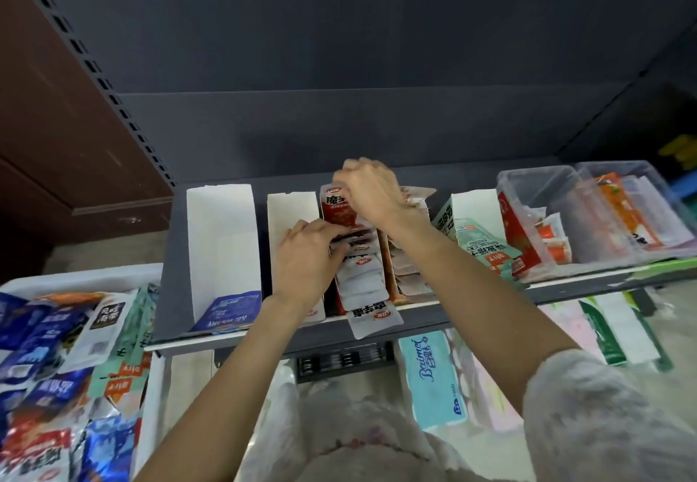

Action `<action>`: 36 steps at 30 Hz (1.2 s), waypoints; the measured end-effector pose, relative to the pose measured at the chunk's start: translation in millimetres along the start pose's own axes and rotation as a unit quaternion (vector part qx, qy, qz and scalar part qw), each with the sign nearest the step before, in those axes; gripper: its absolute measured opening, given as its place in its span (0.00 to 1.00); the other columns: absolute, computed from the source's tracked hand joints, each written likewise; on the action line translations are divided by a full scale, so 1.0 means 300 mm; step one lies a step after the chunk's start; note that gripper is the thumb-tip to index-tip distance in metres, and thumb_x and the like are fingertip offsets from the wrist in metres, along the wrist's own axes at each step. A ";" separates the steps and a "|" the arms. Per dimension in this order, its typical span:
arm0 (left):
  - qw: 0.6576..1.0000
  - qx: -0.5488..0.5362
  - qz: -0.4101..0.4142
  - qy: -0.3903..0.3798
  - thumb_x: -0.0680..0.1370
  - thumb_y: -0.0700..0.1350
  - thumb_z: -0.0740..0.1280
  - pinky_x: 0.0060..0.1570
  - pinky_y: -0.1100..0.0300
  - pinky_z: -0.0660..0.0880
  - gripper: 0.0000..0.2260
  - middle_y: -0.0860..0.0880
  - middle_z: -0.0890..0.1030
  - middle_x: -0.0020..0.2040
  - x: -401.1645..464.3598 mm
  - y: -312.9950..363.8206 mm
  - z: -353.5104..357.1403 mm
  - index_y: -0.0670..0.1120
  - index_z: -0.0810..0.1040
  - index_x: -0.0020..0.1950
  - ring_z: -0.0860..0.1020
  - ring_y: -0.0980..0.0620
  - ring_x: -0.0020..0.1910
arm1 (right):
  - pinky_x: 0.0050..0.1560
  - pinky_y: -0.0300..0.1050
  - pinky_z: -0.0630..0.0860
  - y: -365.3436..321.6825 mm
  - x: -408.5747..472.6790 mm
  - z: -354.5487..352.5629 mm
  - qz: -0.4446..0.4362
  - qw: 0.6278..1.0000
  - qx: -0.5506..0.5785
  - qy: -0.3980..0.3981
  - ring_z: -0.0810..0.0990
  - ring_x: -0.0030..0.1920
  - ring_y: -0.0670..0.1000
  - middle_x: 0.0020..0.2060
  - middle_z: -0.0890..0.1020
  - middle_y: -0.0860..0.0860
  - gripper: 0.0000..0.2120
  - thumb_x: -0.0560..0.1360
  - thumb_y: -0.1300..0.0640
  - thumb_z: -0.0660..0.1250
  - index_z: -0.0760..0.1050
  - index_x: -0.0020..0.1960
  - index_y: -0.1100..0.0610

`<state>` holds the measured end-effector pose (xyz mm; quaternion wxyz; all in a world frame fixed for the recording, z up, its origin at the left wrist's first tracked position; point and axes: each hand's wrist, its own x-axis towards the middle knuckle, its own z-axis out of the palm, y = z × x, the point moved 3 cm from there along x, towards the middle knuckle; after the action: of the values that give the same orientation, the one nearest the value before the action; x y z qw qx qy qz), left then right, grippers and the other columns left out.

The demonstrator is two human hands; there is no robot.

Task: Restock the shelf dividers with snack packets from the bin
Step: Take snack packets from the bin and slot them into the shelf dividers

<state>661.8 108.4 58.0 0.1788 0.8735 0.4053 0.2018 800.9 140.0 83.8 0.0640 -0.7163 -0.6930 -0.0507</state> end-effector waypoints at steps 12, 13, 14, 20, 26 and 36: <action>0.976 -0.152 -0.108 0.116 0.78 0.44 0.66 0.50 0.66 0.70 0.10 0.56 0.80 0.52 -0.185 -0.051 -0.172 0.52 0.79 0.59 0.77 0.58 0.51 | 0.57 0.50 0.73 -0.052 -0.410 -0.084 0.010 0.969 0.193 0.153 0.79 0.50 0.51 0.46 0.83 0.50 0.11 0.77 0.53 0.61 0.79 0.52 0.56; 0.971 -0.167 -0.113 0.130 0.78 0.44 0.65 0.50 0.67 0.71 0.10 0.58 0.80 0.50 -0.222 -0.058 -0.198 0.53 0.78 0.58 0.77 0.61 0.50 | 0.54 0.49 0.74 -0.076 -0.445 -0.094 0.003 0.964 0.211 0.159 0.79 0.48 0.51 0.45 0.83 0.50 0.10 0.77 0.55 0.61 0.80 0.51 0.57; 0.967 -0.177 -0.119 0.143 0.78 0.44 0.64 0.50 0.69 0.71 0.10 0.60 0.80 0.49 -0.263 -0.065 -0.223 0.54 0.77 0.58 0.77 0.62 0.49 | 0.51 0.47 0.74 -0.101 -0.473 -0.102 -0.005 0.961 0.228 0.155 0.79 0.47 0.51 0.45 0.83 0.50 0.10 0.77 0.56 0.61 0.79 0.51 0.57; 0.954 -0.138 -0.196 0.178 0.78 0.46 0.63 0.46 0.70 0.72 0.10 0.60 0.80 0.47 -0.560 -0.130 -0.301 0.50 0.78 0.58 0.77 0.62 0.47 | 0.42 0.42 0.77 -0.291 -0.516 -0.085 -0.093 0.941 0.318 0.066 0.80 0.43 0.48 0.44 0.83 0.48 0.12 0.77 0.57 0.59 0.79 0.54 0.56; 0.939 -0.021 -0.343 0.028 0.77 0.45 0.68 0.45 0.61 0.71 0.11 0.58 0.78 0.52 -0.844 -0.339 -0.338 0.50 0.79 0.59 0.76 0.55 0.46 | 0.45 0.48 0.77 -0.585 -0.519 -0.025 -0.190 0.920 0.340 -0.043 0.79 0.48 0.51 0.45 0.83 0.48 0.11 0.76 0.57 0.61 0.80 0.53 0.55; 0.845 -0.068 -0.528 0.045 0.77 0.46 0.67 0.50 0.55 0.75 0.14 0.46 0.80 0.59 -1.078 -1.028 -0.375 0.46 0.76 0.62 0.79 0.47 0.52 | 0.58 0.47 0.74 -1.200 -0.398 0.325 -0.123 0.875 0.356 -0.305 0.76 0.58 0.49 0.63 0.75 0.49 0.16 0.78 0.56 0.62 0.71 0.66 0.52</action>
<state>218.9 60.3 -59.9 0.2985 0.5032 0.7982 0.1434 435.5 49.2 -23.9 0.0935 -0.5342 -0.7321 0.4123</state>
